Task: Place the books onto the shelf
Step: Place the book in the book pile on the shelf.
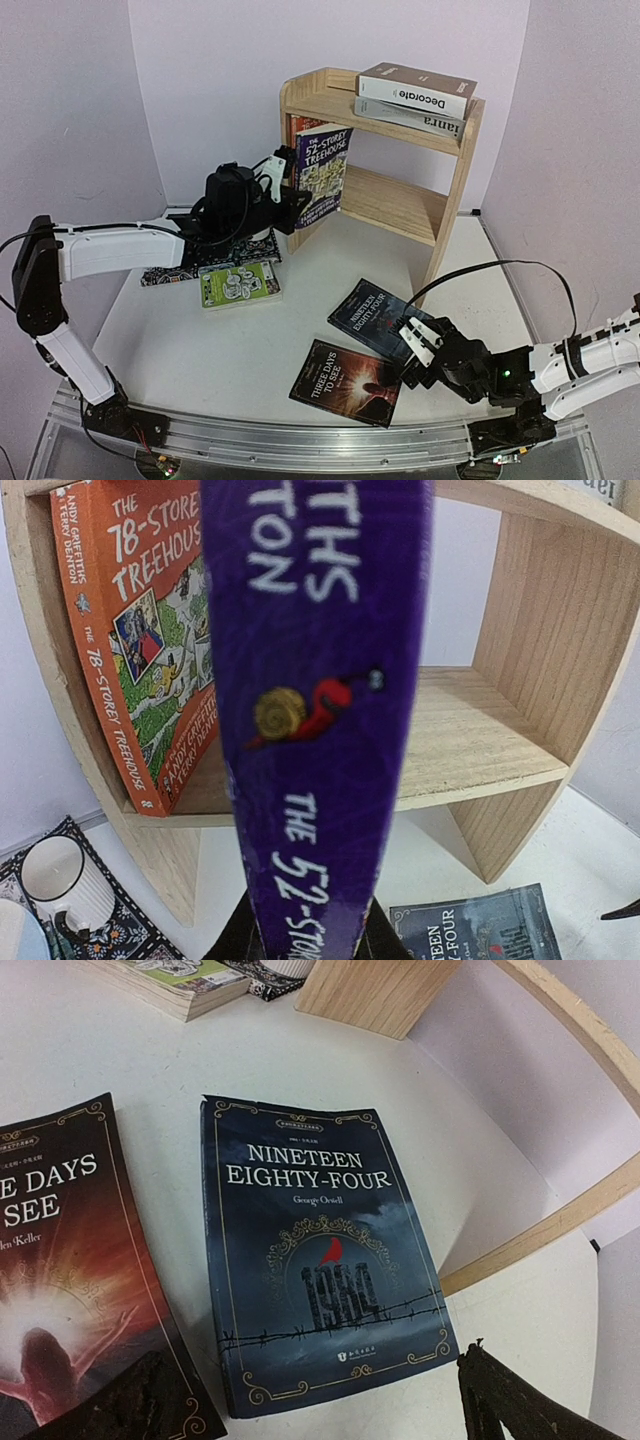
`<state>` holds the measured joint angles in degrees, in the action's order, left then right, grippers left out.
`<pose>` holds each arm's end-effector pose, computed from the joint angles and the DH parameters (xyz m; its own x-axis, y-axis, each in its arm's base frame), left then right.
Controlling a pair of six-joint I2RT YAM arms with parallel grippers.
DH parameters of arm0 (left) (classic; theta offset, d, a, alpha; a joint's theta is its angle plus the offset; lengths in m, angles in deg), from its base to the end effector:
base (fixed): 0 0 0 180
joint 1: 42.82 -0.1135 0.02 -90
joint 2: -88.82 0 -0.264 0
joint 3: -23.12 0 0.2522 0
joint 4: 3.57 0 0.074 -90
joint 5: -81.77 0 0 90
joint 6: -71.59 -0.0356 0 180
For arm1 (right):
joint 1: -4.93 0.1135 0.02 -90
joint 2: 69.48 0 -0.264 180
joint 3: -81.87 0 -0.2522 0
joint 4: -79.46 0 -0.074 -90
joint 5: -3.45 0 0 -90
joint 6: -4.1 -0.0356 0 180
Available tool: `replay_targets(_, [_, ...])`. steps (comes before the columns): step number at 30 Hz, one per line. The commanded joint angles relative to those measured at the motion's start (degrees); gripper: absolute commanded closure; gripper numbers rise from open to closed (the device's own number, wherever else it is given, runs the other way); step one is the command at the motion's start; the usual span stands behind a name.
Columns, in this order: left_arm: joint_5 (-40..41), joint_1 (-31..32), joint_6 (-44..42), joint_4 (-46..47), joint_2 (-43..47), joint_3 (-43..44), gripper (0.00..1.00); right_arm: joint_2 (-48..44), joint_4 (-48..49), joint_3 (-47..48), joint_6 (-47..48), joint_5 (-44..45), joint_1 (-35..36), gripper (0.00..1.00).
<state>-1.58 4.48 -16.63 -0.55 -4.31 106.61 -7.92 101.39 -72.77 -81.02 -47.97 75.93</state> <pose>0.2687 -0.2851 0.3223 -0.0984 0.0611 -0.9933 0.6492 0.7604 -0.0175 0.0850 0.1785 0.1716 -0.0338 -0.3025 -0.9526 -0.5472 0.8031 -0.2356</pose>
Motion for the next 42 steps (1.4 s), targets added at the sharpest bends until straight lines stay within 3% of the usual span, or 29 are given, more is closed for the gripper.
replay_targets(1, [1.5,-0.5,-2.3,7.9,-0.1,5.4,1.0,0.0,1.4,0.2,0.1,0.8,-0.3,0.02])
replay_targets(9, [1.8,-1.1,-3.8,9.7,-1.5,6.5,1.0,0.1,1.4,0.1,0.2,0.6,-0.2,0.02])
replay_targets(24, [0.8,-2.3,1.0,14.2,-4.1,5.5,1.0,0.2,1.5,0.1,0.2,0.5,-0.2,0.02])
replay_targets(42, [4.1,-2.6,-1.7,14.5,-11.9,13.5,1.0,0.6,1.5,0.2,0.1,0.5,-0.2,0.02])
